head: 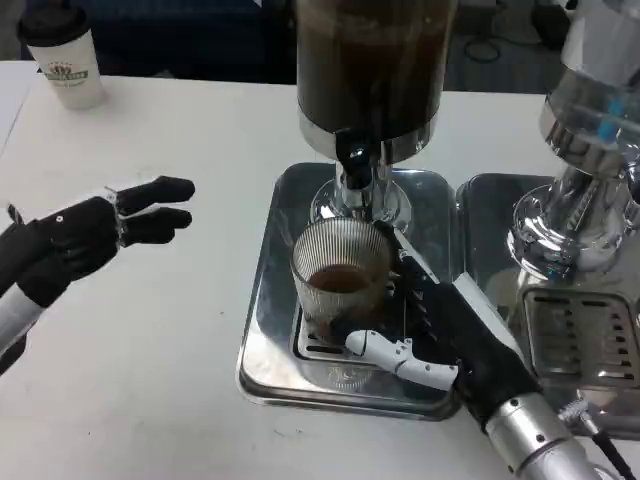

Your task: Grasp the cup under the faucet to collect the drink, then remove the cup.

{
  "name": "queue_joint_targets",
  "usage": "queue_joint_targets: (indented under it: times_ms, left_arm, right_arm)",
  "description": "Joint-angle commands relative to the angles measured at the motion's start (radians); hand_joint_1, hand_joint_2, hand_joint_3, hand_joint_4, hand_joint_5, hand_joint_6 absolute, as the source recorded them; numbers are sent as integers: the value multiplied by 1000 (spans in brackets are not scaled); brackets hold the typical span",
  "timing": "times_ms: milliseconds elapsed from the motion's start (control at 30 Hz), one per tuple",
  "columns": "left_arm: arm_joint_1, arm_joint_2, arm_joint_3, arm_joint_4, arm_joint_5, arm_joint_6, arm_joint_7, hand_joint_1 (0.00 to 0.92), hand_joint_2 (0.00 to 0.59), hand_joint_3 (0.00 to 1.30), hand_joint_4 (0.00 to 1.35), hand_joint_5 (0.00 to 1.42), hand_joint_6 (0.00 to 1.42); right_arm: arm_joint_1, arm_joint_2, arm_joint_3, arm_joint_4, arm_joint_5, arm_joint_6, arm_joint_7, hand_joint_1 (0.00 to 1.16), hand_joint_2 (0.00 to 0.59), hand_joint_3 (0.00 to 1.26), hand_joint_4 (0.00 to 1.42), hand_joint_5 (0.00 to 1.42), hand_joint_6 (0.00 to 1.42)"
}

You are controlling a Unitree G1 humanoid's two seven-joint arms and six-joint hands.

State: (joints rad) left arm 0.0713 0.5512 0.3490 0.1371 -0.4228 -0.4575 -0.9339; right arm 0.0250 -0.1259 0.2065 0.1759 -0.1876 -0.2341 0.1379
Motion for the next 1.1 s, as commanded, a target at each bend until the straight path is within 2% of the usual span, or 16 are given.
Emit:
queue_joint_targets:
  times_ms: [33, 300, 600, 867, 1100]
  left_arm:
    - [20, 12, 5, 25, 16, -9, 10, 0, 46, 237, 141, 199, 216]
    - [57, 5, -13, 41, 34, -8, 11, 0, 57, 239, 154, 215, 221]
    - [82, 7, -16, 68, 59, -5, 29, 0, 65, 253, 163, 216, 224]
    - [80, 20, -19, 121, 81, -11, 32, 0, 73, 259, 165, 226, 226]
    - [72, 23, -20, 146, 93, -9, 31, 0, 78, 265, 180, 227, 239]
  right_arm:
    - [7, 13, 11, 24, -30, 13, -36, 634, 190, 0, 0, 0, 26]
    - [-25, 47, 31, 72, -41, 15, -61, 634, 197, 0, 0, 0, 54]
    - [-93, 97, 41, 186, -22, -48, -79, 618, 185, 0, 0, 0, 111]
    - [-128, 103, 47, 253, -16, -100, -68, 617, 185, 0, 0, 0, 118]
    - [-139, 100, 52, 286, -24, -122, -69, 625, 178, 0, 0, 0, 205]
